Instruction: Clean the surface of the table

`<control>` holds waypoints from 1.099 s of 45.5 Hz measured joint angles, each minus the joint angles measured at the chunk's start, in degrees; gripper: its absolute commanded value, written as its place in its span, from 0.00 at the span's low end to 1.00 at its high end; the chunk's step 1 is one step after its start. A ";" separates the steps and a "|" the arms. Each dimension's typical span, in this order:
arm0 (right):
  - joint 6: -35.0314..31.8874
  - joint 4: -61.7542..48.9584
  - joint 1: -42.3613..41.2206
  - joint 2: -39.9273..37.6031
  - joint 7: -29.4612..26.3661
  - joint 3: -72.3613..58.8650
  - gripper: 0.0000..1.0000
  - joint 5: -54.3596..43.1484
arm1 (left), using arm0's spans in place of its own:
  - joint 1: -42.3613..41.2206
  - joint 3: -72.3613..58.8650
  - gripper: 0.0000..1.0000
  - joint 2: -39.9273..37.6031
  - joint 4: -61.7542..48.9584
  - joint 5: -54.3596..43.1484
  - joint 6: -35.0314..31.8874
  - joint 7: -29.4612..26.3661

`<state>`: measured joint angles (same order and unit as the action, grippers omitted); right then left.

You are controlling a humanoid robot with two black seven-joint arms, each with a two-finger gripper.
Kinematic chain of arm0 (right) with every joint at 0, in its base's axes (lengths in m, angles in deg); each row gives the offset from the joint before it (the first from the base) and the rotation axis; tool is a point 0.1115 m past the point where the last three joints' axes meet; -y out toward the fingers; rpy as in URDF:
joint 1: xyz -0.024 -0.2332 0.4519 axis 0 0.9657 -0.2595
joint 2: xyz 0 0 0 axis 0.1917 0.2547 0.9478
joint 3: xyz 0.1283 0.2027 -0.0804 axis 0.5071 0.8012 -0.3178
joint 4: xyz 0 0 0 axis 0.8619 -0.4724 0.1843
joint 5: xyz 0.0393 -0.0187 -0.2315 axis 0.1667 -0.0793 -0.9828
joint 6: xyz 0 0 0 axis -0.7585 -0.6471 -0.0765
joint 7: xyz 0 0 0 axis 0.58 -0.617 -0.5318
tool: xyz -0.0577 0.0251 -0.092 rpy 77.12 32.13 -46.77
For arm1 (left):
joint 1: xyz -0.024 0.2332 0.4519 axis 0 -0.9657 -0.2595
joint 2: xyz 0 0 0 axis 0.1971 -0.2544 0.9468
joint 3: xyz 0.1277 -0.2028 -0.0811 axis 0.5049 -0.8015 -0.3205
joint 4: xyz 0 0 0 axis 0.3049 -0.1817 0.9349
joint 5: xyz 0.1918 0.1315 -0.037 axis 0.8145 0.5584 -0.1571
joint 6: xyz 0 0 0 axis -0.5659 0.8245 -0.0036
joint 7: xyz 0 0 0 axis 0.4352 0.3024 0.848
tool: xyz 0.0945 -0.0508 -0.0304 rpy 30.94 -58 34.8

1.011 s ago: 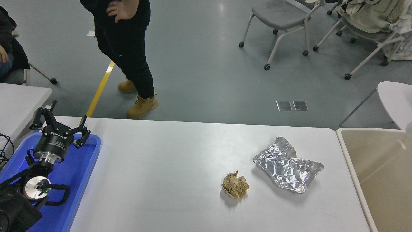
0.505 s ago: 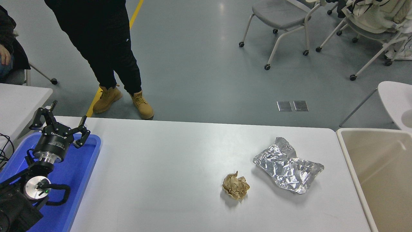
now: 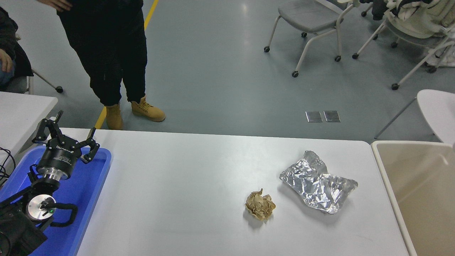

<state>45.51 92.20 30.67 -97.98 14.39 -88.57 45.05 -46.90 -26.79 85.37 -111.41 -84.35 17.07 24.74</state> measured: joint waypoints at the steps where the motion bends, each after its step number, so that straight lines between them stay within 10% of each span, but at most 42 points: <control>1: 0.53 -1.30 0.63 1.21 0.01 0.08 0.00 0.48 | 0.00 0.00 1.00 0.00 0.00 0.00 -0.01 0.00; 36: 4.49 -16.46 10.11 16.74 -0.91 0.95 0.00 9.14 | 0.00 0.01 1.00 0.00 0.01 0.00 -0.04 0.00; 40: 4.55 -16.63 10.38 16.94 -1.19 0.99 0.54 9.40 | 0.00 0.02 1.00 0.00 0.01 0.00 -0.04 0.00; 42: 4.58 -16.69 10.46 17.01 -1.41 1.03 1.00 9.52 | 0.00 0.02 1.00 0.00 0.01 0.00 -0.04 0.00; 50: 4.36 -16.43 10.36 17.11 -2.09 1.10 1.00 9.79 | 0.00 0.03 1.00 0.00 0.02 0.00 -0.04 0.00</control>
<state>49.86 75.77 41.03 -80.87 12.30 -87.47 54.84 -46.90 -26.77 85.37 -111.40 -84.35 17.03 24.74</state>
